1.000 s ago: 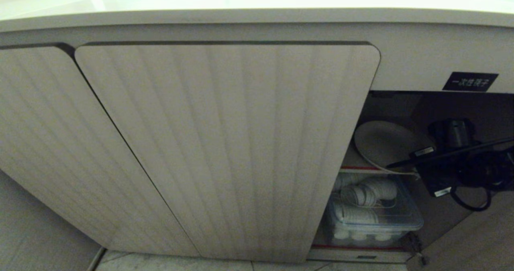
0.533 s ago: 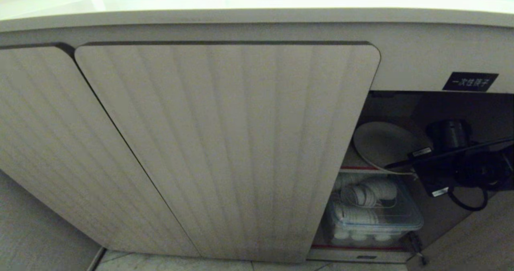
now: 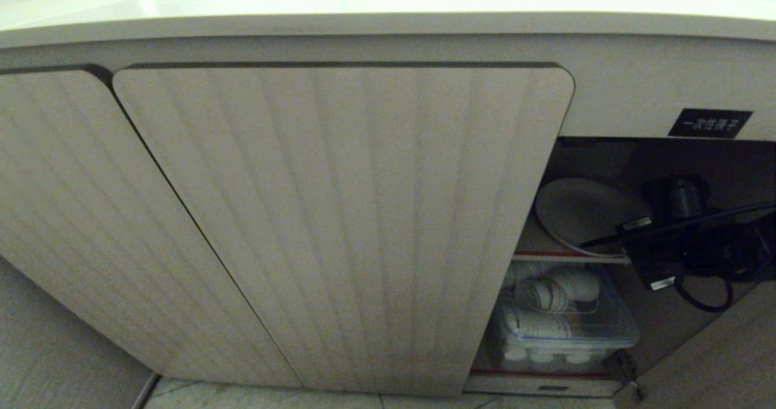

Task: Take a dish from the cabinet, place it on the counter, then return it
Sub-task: Put it back into the cabinet

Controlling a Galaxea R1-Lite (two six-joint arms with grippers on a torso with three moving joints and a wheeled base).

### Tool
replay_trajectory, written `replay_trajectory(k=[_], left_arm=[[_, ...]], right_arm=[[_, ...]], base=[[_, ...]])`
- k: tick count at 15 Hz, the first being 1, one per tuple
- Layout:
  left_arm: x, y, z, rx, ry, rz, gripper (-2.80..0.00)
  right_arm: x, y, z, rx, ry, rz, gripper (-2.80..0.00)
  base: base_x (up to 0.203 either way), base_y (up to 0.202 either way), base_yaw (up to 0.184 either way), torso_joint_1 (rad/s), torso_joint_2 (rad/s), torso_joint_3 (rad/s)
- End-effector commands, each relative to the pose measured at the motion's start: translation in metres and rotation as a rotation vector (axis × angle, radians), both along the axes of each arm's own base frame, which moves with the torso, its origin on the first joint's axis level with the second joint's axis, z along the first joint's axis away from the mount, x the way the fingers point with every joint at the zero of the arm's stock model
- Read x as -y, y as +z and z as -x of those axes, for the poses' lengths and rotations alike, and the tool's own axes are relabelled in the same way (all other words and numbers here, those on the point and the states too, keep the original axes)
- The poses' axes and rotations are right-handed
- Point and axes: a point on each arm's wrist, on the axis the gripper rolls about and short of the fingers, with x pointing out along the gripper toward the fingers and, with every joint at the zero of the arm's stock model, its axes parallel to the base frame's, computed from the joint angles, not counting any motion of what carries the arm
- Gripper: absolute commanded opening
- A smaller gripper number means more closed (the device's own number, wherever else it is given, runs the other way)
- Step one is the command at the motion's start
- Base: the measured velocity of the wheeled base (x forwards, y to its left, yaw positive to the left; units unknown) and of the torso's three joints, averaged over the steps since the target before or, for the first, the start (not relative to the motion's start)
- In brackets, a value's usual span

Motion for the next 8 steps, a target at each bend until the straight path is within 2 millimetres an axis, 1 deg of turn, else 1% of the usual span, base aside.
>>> replay_trajectory(k=[1,5,8], left_arm=[[0.0,0.0,0.0,0.0,0.0,0.0,-2.8],[0.0,0.0,0.0,0.0,0.0,0.0,-2.8],[0.0,0.0,0.0,0.0,0.0,0.0,-2.8]], right_arm=[[-0.0004,-0.0003,-0.0008,0.004,-0.005,-0.005,-2.8],[-0.0003,0.0002,-0.0037,0.032,-0.006,-0.002,-2.8],[-0.0003,-0.0033,-0.0049,0.023,-0.006,-0.002,-2.8]], base=[[0.0,0.0,0.0,0.0,0.0,0.0],[0.0,0.0,0.0,0.0,0.0,0.0],[0.0,0.0,0.0,0.0,0.0,0.0]])
